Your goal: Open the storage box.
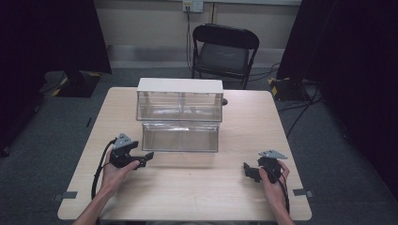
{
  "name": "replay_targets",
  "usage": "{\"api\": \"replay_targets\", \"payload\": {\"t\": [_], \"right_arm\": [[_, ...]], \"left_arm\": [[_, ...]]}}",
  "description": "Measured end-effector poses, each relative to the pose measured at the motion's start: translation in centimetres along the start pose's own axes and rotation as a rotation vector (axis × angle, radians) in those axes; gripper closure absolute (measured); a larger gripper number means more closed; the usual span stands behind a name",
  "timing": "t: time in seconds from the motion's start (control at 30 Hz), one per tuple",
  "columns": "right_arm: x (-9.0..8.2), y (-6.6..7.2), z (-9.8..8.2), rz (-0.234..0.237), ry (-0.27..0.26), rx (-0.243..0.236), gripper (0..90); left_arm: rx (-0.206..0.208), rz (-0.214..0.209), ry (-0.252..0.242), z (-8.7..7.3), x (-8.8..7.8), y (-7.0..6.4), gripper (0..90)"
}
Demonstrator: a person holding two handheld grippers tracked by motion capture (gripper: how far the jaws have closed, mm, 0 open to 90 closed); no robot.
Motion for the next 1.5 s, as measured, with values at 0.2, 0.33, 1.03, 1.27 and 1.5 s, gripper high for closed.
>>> {"api": "replay_targets", "payload": {"t": [0.2,0.33,1.03,1.27,1.5], "right_arm": [[0.0,0.0,0.0,0.0,0.0,0.0,11.8],[0.0,0.0,0.0,-0.001,0.001,-0.002,11.8],[0.0,0.0,0.0,-0.001,0.001,-0.002,11.8],[0.0,0.0,0.0,-0.001,0.001,-0.002,11.8],[0.0,0.0,0.0,-0.001,0.0,-0.002,11.7]], "left_arm": [[0.01,-0.016,-0.014,0.1,0.0,-0.4,16.5],[0.007,-0.028,-0.019,0.1,0.0,-0.4,15.8],[0.008,-0.036,-0.024,0.3,0.0,-0.8,15.7],[-0.015,-0.035,-0.049,0.6,-0.2,-0.5,16.0],[0.025,-0.051,-0.011,0.3,0.4,-1.4,16.1]]}}
Point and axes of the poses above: each handheld gripper's, and its own axes: x roughly forward along the jaws, z roughly out of its top, y roughly to its left, the point moved 6 cm from there along x, roughly forward along the jaws, and after that the axes turned 6 degrees about -y, right-handed, at the moved point
